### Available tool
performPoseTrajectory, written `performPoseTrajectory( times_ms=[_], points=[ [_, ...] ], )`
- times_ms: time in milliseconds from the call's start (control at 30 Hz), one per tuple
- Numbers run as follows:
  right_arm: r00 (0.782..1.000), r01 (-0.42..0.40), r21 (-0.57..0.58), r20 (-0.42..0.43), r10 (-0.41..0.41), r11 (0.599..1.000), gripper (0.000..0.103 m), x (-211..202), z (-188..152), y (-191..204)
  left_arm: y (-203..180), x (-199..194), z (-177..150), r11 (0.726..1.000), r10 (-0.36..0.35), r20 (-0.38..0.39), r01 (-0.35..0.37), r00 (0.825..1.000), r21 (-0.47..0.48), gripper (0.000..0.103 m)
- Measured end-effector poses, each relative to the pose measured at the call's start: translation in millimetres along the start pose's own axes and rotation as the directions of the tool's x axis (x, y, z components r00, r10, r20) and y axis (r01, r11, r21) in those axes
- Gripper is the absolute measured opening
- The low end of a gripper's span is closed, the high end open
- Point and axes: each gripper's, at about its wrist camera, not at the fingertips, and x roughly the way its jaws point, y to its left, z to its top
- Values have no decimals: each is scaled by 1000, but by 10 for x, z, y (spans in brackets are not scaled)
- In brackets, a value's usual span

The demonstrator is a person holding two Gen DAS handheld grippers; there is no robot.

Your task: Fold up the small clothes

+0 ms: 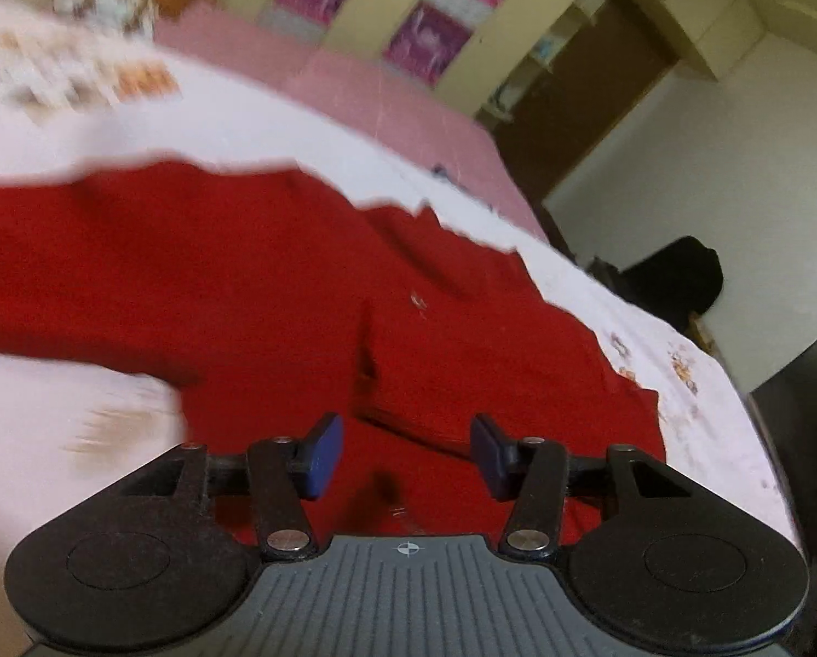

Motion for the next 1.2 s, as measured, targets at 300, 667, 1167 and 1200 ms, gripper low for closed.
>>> performPoseTrajectory(
  times_ms=[300,667,1167,1200],
  points=[
    [996,87,117,-6,-87,989,30,-128,-178,-436,-112,564,74,998,67,-37,-67,997,-2,8],
    [989,144,147,-8,-144,979,30,-149,-179,-639,179,102,305,990,133,117,-138,984,37,7],
    [952,293,-122,-53,-301,948,13,308,-6,-796,348,43,193,981,177,149,-186,973,49,7],
    [953,296,-102,-44,-301,950,13,277,1,-822,330,43,183,972,210,161,-224,964,74,7]
  ],
)
